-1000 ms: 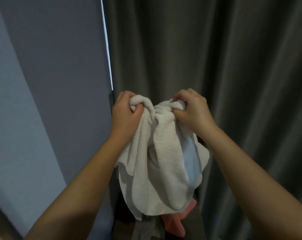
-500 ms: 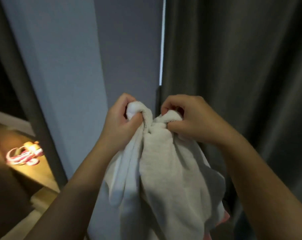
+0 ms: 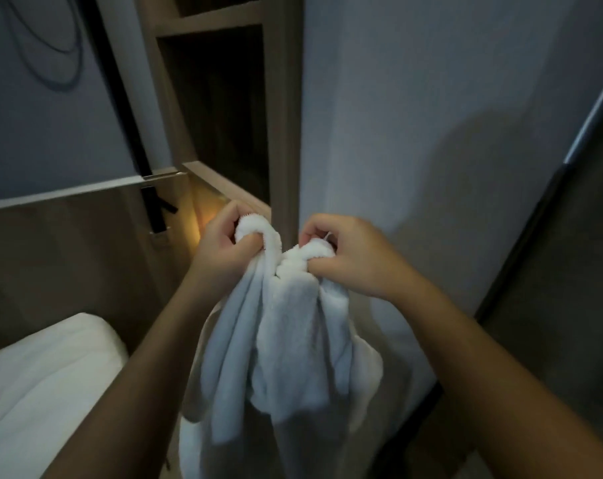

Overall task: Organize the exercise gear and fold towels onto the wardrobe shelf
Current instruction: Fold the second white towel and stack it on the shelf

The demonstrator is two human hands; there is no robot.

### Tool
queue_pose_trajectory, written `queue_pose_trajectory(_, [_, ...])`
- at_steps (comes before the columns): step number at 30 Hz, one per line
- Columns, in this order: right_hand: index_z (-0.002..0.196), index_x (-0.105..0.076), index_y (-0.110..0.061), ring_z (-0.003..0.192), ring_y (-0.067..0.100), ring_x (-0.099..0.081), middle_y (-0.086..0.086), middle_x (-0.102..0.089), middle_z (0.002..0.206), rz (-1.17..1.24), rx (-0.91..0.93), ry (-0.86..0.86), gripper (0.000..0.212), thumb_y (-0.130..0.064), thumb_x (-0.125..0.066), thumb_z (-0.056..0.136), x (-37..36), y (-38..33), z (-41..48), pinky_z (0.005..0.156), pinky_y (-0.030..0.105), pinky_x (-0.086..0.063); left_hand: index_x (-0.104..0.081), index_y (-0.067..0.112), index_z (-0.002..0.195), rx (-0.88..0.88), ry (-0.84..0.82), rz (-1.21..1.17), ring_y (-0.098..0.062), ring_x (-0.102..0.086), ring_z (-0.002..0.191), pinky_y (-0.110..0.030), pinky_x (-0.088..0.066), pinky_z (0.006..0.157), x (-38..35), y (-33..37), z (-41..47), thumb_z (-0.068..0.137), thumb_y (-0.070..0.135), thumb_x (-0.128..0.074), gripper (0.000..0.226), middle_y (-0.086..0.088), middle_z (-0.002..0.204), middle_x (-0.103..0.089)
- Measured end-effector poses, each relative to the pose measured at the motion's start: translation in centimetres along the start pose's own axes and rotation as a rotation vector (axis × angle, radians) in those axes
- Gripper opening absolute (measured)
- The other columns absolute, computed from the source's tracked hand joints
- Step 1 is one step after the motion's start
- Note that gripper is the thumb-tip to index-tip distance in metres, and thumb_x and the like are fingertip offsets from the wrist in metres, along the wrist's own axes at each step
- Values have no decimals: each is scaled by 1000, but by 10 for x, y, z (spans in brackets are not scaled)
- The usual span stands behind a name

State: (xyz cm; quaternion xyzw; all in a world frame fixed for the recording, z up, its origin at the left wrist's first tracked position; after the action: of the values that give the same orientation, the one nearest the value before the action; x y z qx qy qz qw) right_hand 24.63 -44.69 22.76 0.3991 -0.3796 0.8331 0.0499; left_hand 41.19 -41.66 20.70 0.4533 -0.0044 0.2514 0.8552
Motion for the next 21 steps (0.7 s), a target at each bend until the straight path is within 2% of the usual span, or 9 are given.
queue_pose_trajectory(2, [81, -62, -29, 72, 3, -55, -9, -63, 82, -27, 15, 3, 22, -11, -70, 70, -32, 0, 28, 59, 10, -38, -56, 8, 88, 26, -36, 6, -11, -56, 73, -26, -49, 64, 25, -24, 9, 77, 16, -57, 14, 5, 79, -58])
queue_pose_trajectory(5, [84, -62, -30, 79, 3, -55, -14, -59, 84, -45, -3, 2, 20, -16, -72, 73, -75, 5, 65, 61, 9, -40, -55, 16, 90, 73, -99, 45, -15, -56, 78, -28, -50, 66, 59, -62, 23, 77, 21, -57, 14, -3, 88, -56])
queue_pose_trajectory(8, [86, -65, -28, 80, 4, -55, -15, -58, 84, -49, -20, 0, 19, -17, -72, 73, -108, 10, 100, 61, 10, -40, -55, 17, 90, 91, -117, 50, -15, -56, 80, -24, -50, 67, 89, -98, 37, 81, 20, -57, 10, -1, 89, -55])
queue_pose_trajectory(11, [88, -64, -27, 81, 8, -56, -10, -59, 88, -67, -20, -7, 20, -16, -71, 74, -136, 18, 132, 64, 20, -46, -57, 12, 92, 133, -100, 63, -14, -56, 79, -21, -50, 67, 108, -135, 52, 82, 22, -58, 14, -1, 88, -56])
queue_pose_trajectory(15, [91, -64, -26, 82, 7, -56, -15, -56, 88, -52, -90, -43, 17, -18, -71, 79, -179, 41, 168, 66, 16, -44, -57, 16, 91, 236, -104, 78, -12, -56, 82, -22, -51, 69, 121, -191, 66, 80, 26, -57, 14, 1, 89, -56])
queue_pose_trajectory(18, [92, -62, -25, 82, 9, -56, -12, -57, 90, -54, -124, -77, 16, -17, -71, 80, -208, 62, 195, 67, 16, -43, -58, 20, 88, 289, -90, 95, -15, -57, 86, -26, -52, 72, 131, -231, 76, 86, 19, -59, 3, 2, 89, -57])
queue_pose_trajectory(21, [94, -62, -26, 81, 8, -56, -13, -57, 92, -82, -163, -111, 17, -21, -71, 81, -237, 90, 226, 65, 13, -42, -58, 20, 88, 353, -105, 109, -18, -57, 88, -27, -50, 72, 139, -274, 89, 89, 14, -61, 7, 0, 91, -57])
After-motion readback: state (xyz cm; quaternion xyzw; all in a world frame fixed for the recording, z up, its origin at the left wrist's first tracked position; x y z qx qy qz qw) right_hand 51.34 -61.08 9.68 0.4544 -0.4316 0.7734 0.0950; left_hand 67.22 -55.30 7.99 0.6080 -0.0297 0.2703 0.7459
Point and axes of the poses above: each hand's wrist, its own z-axis towards the middle knuckle, its own x-axis out of the back of the hand, y = z × x, the point moved 7 cm from there along z, towards the middle knuckle
